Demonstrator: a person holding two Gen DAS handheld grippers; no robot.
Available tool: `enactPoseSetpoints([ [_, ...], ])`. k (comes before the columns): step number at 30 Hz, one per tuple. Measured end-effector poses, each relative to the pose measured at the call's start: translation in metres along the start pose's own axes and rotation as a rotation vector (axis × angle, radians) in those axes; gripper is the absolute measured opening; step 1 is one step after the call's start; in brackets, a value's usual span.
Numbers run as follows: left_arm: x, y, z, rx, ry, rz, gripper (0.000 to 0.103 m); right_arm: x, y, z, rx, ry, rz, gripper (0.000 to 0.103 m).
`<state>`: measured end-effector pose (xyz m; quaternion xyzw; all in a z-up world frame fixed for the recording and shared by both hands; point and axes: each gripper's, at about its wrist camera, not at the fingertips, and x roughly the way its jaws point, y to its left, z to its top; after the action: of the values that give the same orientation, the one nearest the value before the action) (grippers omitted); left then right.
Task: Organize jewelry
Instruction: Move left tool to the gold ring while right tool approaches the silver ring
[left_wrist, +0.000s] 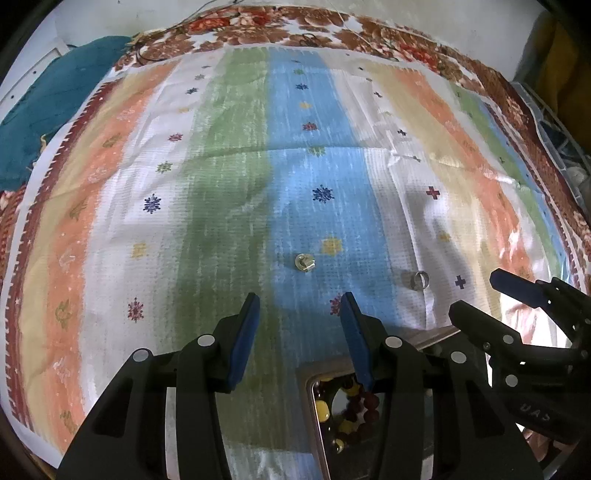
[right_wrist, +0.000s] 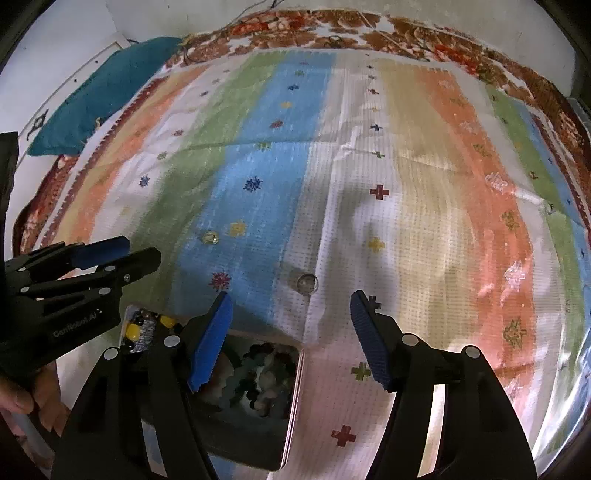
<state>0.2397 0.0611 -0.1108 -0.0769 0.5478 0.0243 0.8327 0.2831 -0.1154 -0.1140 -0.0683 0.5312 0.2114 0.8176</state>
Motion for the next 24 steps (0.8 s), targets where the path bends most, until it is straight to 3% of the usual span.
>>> enactPoseSetpoints([
  [24, 0.053, -0.001, 0.027, 0.064, 0.076, 0.026, 0.05, 0.045, -0.011, 0.012, 0.001, 0.09, 0.013, 0.066],
])
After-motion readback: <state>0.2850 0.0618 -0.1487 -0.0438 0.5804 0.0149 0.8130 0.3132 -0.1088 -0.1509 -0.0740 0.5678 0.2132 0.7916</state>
